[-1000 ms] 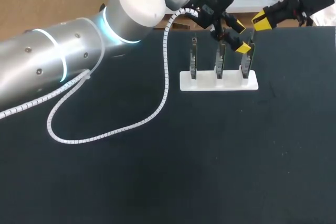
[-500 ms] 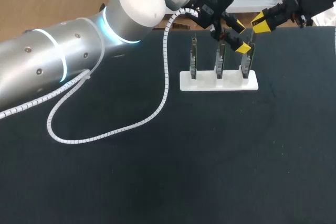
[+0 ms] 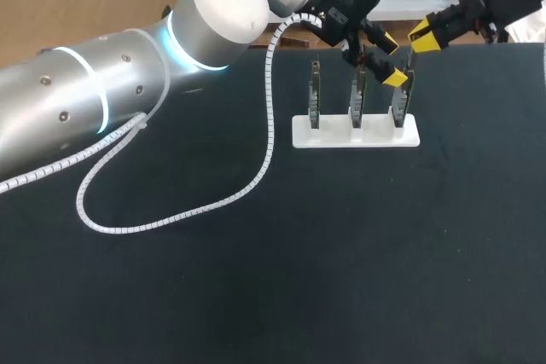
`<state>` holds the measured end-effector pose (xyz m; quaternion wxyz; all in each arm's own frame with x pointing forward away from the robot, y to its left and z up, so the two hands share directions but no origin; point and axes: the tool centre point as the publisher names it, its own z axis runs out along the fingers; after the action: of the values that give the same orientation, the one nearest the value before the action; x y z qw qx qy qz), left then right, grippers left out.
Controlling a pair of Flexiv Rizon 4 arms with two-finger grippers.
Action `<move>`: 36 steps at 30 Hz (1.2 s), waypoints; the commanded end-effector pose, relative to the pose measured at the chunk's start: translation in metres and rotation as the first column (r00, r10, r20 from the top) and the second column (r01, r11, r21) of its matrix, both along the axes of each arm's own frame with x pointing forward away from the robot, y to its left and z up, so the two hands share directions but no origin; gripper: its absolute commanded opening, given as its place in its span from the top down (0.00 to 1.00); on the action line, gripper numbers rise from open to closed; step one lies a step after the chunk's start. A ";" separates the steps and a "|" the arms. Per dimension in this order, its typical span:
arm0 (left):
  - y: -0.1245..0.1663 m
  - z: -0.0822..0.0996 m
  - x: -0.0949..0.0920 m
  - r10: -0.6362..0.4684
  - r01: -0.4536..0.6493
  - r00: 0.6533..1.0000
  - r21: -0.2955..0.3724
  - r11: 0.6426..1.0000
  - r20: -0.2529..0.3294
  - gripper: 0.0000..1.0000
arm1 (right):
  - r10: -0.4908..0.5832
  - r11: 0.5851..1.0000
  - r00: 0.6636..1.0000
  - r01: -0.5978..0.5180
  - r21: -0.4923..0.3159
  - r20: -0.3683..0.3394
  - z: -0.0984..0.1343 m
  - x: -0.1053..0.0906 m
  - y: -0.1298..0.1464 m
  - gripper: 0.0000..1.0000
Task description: Pick up the optical module with the left hand, and insert it into the network port with the right hand.
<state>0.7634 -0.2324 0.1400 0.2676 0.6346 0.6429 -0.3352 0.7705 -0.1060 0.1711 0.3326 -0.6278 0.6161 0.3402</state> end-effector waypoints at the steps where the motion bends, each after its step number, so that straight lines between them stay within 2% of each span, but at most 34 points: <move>1: -0.001 0.000 0.001 -0.002 0.002 1.000 0.003 1.000 -0.002 0.00 | 0.007 1.000 1.000 -0.007 0.003 -0.007 -0.001 0.007 0.001 1.00; 18: -0.001 0.000 0.001 -0.002 0.002 1.000 0.003 1.000 -0.002 0.00 | 0.013 1.000 0.999 -0.013 -0.004 -0.035 -0.004 0.006 0.002 1.00; 20: -0.001 0.000 0.001 -0.002 0.002 1.000 0.003 1.000 -0.002 0.00 | 0.010 1.000 0.999 -0.009 0.015 -0.049 -0.002 0.005 0.001 1.00; 36: -0.001 0.000 0.001 -0.002 0.002 1.000 0.003 1.000 -0.002 0.00 | 0.033 0.999 0.998 -0.032 0.014 -0.052 0.003 0.005 0.001 1.00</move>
<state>0.7634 -0.2324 0.1400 0.2676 0.6346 0.6429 -0.3352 0.7700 -0.1058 0.1740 0.3182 -0.6243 0.6139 0.3633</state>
